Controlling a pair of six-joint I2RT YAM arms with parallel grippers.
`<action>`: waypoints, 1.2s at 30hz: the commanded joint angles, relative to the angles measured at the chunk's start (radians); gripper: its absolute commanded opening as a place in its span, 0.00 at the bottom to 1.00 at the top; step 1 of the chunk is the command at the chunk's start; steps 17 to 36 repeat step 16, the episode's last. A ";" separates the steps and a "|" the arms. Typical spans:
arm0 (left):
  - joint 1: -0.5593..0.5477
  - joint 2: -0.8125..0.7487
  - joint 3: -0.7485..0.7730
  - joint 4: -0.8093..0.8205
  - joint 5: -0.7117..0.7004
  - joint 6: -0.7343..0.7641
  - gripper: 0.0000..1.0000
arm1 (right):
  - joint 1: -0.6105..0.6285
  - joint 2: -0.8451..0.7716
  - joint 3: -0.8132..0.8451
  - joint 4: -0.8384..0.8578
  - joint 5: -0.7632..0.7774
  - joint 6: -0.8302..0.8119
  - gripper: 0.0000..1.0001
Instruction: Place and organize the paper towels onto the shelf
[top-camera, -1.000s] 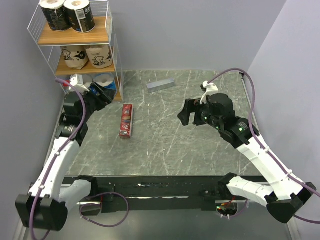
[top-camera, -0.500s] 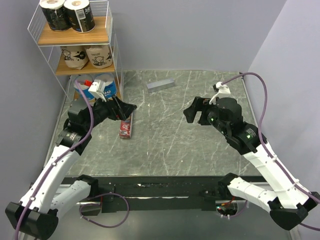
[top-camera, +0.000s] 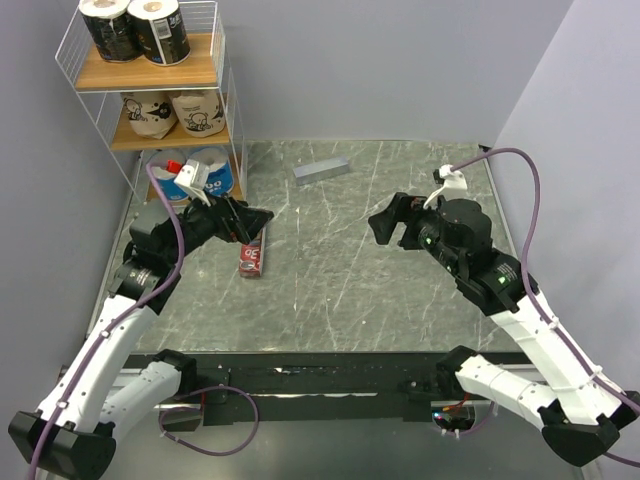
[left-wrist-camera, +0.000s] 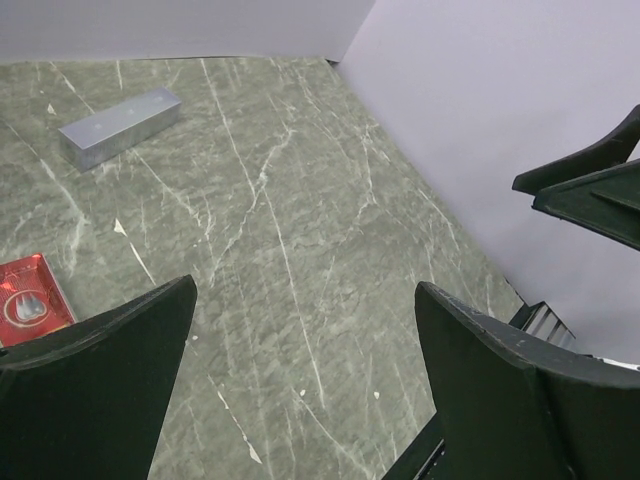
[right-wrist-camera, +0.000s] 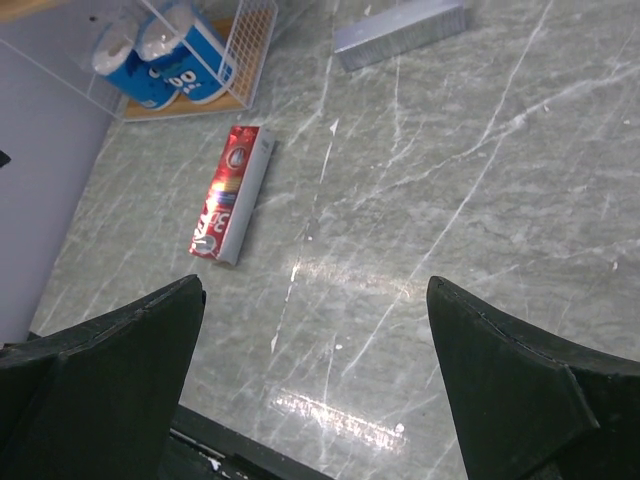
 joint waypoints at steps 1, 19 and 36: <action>-0.004 -0.023 0.005 0.042 0.025 0.018 0.96 | -0.002 -0.029 -0.007 0.060 0.027 -0.008 1.00; -0.004 -0.037 0.019 0.047 0.012 0.003 0.96 | -0.002 -0.039 -0.016 0.059 0.044 -0.023 0.99; -0.004 -0.037 0.019 0.047 0.012 0.003 0.96 | -0.002 -0.039 -0.016 0.059 0.044 -0.023 0.99</action>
